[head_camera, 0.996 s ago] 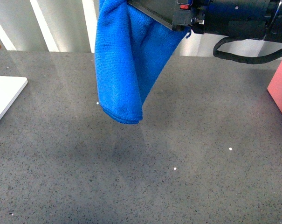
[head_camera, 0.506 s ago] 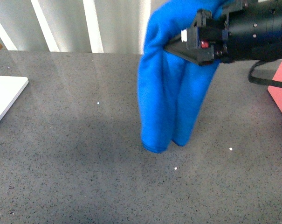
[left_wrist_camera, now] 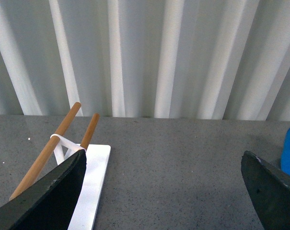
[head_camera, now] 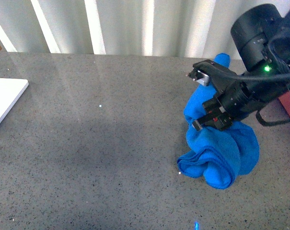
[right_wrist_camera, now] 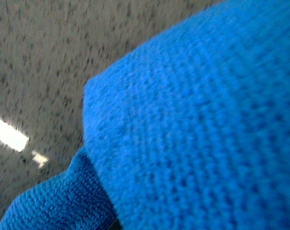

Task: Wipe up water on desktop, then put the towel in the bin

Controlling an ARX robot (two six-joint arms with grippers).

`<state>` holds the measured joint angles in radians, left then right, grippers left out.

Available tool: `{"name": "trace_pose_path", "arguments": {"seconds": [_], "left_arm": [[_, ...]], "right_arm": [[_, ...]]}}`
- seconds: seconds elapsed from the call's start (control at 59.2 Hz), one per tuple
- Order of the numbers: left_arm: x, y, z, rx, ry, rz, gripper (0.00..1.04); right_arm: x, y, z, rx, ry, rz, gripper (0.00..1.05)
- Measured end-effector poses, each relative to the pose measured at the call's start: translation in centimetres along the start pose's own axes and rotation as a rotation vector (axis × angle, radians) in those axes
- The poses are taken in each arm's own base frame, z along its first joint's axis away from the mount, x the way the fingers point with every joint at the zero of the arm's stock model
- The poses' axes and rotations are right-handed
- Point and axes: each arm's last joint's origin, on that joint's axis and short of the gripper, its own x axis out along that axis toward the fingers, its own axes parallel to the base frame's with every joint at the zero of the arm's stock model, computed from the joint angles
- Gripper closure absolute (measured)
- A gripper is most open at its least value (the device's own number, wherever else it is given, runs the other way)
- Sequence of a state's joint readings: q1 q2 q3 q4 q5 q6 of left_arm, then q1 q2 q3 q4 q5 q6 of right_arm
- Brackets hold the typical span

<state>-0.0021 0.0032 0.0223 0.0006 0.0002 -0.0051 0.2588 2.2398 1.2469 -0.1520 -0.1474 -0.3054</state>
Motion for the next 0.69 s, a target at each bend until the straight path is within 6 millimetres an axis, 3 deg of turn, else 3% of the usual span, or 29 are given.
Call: {"name": "trace_pose_path", "arguments": {"seconds": [0.236, 0.371, 0.523, 0.692], "left_arm": [[0.0, 0.0, 0.0, 0.000, 0.000, 0.000, 0.07], [0.0, 0.0, 0.0, 0.000, -0.001, 0.000, 0.07], [0.0, 0.0, 0.0, 0.000, -0.001, 0.002, 0.07], [0.0, 0.0, 0.0, 0.001, -0.001, 0.000, 0.07]], "right_arm": [[3.1, -0.2, 5.3, -0.054, -0.058, -0.095, 1.00], [3.8, 1.6, 8.3, -0.069, -0.128, -0.032, 1.00], [3.9, 4.8, 8.9, -0.101, -0.146, 0.068, 1.00], [3.1, 8.9, 7.3, -0.162, -0.128, 0.160, 1.00]]}}
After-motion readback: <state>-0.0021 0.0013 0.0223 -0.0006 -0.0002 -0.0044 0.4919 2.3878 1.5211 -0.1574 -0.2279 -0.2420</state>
